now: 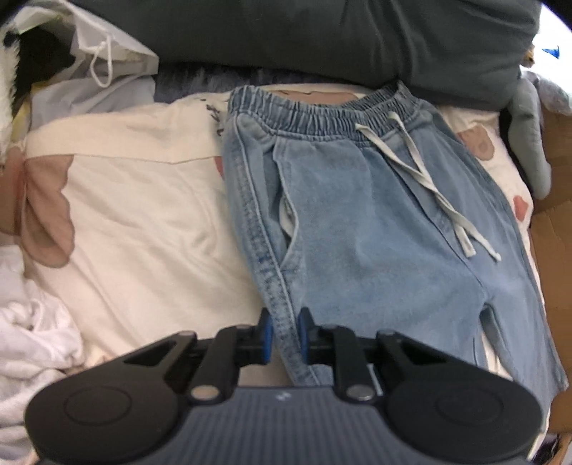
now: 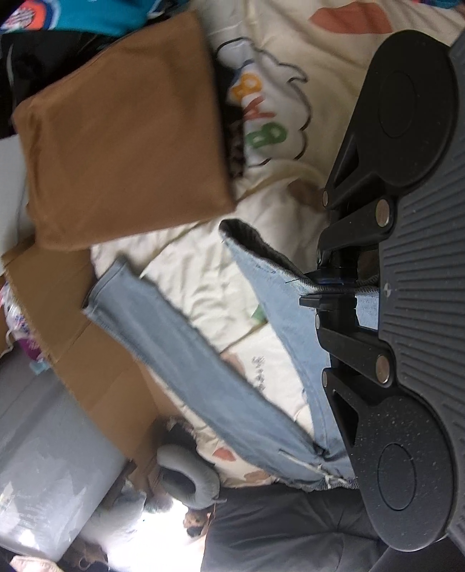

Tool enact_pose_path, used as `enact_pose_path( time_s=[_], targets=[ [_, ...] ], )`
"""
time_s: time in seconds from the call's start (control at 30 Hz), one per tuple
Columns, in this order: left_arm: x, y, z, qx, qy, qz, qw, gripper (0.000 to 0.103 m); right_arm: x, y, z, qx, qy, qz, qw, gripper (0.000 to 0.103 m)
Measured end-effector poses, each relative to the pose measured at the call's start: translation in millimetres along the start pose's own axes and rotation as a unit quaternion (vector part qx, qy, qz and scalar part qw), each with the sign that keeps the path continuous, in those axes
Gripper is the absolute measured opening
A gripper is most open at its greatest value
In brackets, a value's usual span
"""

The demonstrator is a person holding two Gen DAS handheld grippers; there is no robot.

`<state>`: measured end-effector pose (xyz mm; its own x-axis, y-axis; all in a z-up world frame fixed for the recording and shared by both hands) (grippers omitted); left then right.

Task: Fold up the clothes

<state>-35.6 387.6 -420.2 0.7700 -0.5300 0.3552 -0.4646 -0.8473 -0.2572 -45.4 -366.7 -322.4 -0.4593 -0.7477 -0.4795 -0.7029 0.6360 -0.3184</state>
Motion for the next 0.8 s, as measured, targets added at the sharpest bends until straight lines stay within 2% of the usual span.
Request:
enact_pose_path(
  time_s=[0.23,0.43,0.47,0.57,0.63,0.67,0.8],
  targets=[
    [-1.0,4.7,17.8,-0.013,-0.032,0.011,0.9994,0.016,35.4,29.0,17.6,-0.022,0.037,0.017,0.999,0.003],
    [-6.5,12.6,36.5,-0.022,-0.051,-0.010,0.9984,0.023,74.5,55.9,62.3,-0.042,0.069,0.049,0.996,0.004],
    [-6.4,13.1,37.5,-0.023,-0.051,-0.011,0.9984,0.024,79.9,60.7,69.0,-0.047,0.077,0.054,0.994,0.007],
    [-5.1,14.8,38.7,-0.024,-0.050,-0.010,0.9984,0.025,90.1,72.9,80.7,-0.056,0.077,0.066,0.993,0.009],
    [-4.3,17.1,39.4,-0.028,-0.048,-0.008,0.9984,0.026,94.3,79.6,84.9,-0.065,0.075,0.069,0.993,0.029],
    [-4.0,18.3,39.5,-0.030,-0.048,-0.006,0.9984,0.027,96.5,83.0,86.6,-0.068,0.077,0.068,0.992,0.043],
    [-3.0,24.1,40.4,-0.035,-0.044,-0.004,0.9984,0.027,109.3,99.1,92.9,-0.091,0.097,0.059,0.989,0.044]
  ],
)
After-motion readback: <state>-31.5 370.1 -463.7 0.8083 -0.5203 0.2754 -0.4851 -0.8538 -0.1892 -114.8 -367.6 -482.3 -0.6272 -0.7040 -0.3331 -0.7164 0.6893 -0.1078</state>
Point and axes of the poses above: each gripper's, at about its wrist camera, not at the fingertips, and z roughly the way its jaws point, x to its right, y to its underside, the point moved 9 cm from there along z, roughly the way its jaws point, and after that the axes turned 3 degrees about y, right-handed, at the moved point
